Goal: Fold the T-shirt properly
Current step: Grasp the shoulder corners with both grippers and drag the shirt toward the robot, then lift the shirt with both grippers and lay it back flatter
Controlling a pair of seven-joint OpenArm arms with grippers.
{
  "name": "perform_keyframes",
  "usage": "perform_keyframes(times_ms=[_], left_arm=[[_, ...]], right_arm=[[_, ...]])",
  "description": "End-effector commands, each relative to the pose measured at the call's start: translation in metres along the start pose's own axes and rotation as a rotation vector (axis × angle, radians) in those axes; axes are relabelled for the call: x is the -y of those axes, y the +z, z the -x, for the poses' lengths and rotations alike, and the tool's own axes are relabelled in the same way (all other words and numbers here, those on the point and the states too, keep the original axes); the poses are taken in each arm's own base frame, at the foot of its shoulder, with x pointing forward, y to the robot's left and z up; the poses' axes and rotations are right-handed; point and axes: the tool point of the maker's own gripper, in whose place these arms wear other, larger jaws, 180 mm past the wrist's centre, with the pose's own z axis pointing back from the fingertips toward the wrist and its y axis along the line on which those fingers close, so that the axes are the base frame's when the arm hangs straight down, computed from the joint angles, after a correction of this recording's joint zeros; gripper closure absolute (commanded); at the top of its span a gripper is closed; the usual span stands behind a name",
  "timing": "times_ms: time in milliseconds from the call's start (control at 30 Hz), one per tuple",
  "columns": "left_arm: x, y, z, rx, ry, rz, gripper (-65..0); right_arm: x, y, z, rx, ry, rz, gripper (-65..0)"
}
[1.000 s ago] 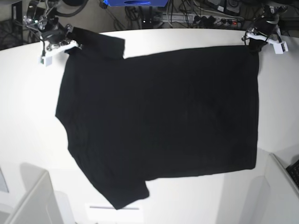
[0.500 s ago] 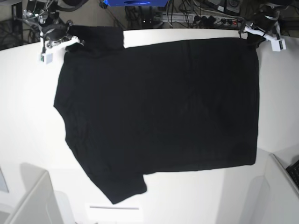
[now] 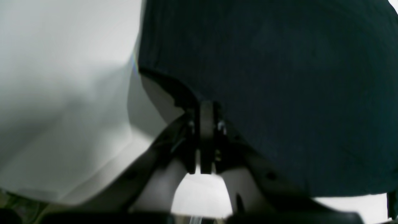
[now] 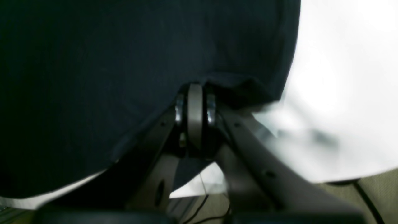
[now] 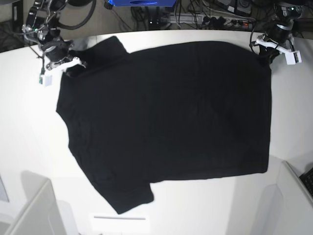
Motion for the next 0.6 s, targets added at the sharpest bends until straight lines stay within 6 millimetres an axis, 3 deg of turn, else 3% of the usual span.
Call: perform_keyframes(times_ms=[0, 267, 367, 567], left_arm=[[0.002, 0.002, -0.009, 0.025, -0.015, 0.011, 0.0], [0.013, -0.016, -0.019, -0.014, -0.007, 0.038, 0.0], [0.007, -0.020, -0.025, -0.001, 0.040, -0.009, 0.0], [0.007, -0.023, -0.035, 0.024, 0.048, -0.013, 0.0]], right_arm=[[-0.005, 0.003, -0.011, 0.027, 0.017, -0.014, 0.0], [-0.029, -0.008, -0.047, 0.051, 0.031, -0.069, 0.0], [-0.036, -0.010, -0.058, 0.053, 0.037, -0.085, 0.0], [-0.039, -0.021, -0.067, 0.053, 0.022, -0.098, 0.0]])
